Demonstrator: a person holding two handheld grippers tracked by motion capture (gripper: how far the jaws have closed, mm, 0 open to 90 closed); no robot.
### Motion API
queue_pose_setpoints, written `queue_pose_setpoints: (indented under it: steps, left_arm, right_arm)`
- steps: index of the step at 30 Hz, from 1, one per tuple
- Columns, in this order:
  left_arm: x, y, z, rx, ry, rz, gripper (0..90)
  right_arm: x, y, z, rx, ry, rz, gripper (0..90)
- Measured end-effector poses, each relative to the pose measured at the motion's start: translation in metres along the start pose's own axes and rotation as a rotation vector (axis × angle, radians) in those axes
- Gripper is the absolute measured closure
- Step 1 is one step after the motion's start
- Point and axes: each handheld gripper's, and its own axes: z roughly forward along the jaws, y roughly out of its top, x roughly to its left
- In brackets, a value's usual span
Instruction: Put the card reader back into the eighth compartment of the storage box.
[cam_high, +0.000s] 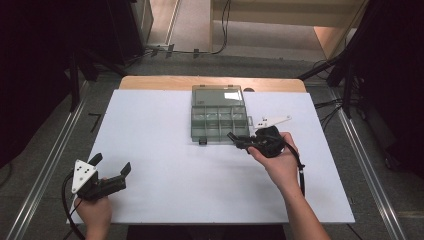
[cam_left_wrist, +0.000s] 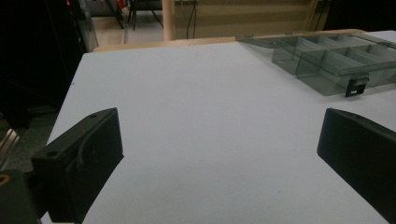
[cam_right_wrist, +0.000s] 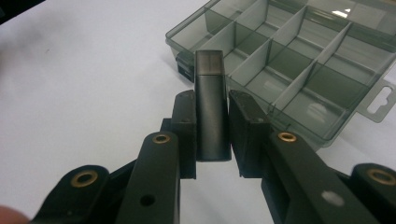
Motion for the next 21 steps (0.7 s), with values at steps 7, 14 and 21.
queue_pose_setpoints:
  steps: [7, 14, 21]
  left_arm:
    - [0.000, 0.000, 0.000, -0.001, 0.000, -0.001, 0.3]
    - [0.000, 0.000, 0.000, -0.001, -0.001, -0.001, 0.3]
    - [0.000, 0.000, 0.000, -0.001, -0.001, -0.001, 0.3]
  right_arm:
    - [-0.008, 0.007, 0.001, -0.005, -0.018, 0.000, 70.8]
    - [-0.019, 0.010, 0.001, -0.026, -0.030, 0.024, 70.8]
    - [-0.026, 0.012, 0.003, -0.028, -0.047, 0.037, 70.8]
